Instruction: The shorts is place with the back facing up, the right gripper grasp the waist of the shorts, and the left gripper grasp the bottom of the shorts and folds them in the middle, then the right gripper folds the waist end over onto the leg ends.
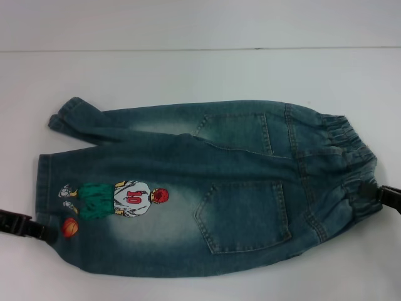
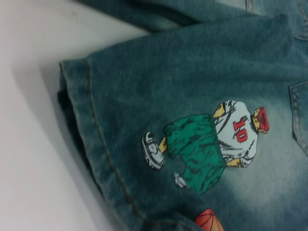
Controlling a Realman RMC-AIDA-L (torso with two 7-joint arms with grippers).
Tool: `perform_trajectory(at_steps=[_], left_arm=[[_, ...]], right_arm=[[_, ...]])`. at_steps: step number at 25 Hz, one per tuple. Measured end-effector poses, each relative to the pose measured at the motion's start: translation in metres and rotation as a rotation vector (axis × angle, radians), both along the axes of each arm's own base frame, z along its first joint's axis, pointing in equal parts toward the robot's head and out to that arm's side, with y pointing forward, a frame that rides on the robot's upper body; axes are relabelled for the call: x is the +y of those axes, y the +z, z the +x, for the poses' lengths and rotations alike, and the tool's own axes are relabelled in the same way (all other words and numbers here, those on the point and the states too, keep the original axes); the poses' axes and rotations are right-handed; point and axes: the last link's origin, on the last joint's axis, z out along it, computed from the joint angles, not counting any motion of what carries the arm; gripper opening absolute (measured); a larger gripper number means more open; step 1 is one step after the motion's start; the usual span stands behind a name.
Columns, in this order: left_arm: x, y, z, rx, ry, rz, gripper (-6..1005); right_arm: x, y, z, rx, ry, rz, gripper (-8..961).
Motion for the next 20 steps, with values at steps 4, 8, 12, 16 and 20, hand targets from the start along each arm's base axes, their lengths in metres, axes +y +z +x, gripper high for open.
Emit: perform_trajectory(at_steps=[4,8,12,16,20], left_arm=[[0.003,0.001,0.002,-0.019,-0.006,0.025,62],[0.008,0.002,0.004,-0.031,-0.016,0.058,62],[0.011,0.001,0.005,-0.041,-0.021,0.081,63],[0.014,0.001,0.009,-0.071,-0.028,0.109,62],[0.018,0.0,0.012,-0.097,-0.033,0.143,62]], right_arm=[[-0.001,0.001,0.001,-0.002,0.0,0.004,50],[0.0,0.005,0.002,-0.015,0.001,0.017,50],[0.006,0.009,0.002,-0.035,0.003,0.033,50],[0.011,0.011,0.001,-0.043,0.007,0.037,49],[0.016,0.015,-0.001,-0.055,0.012,0.042,49]])
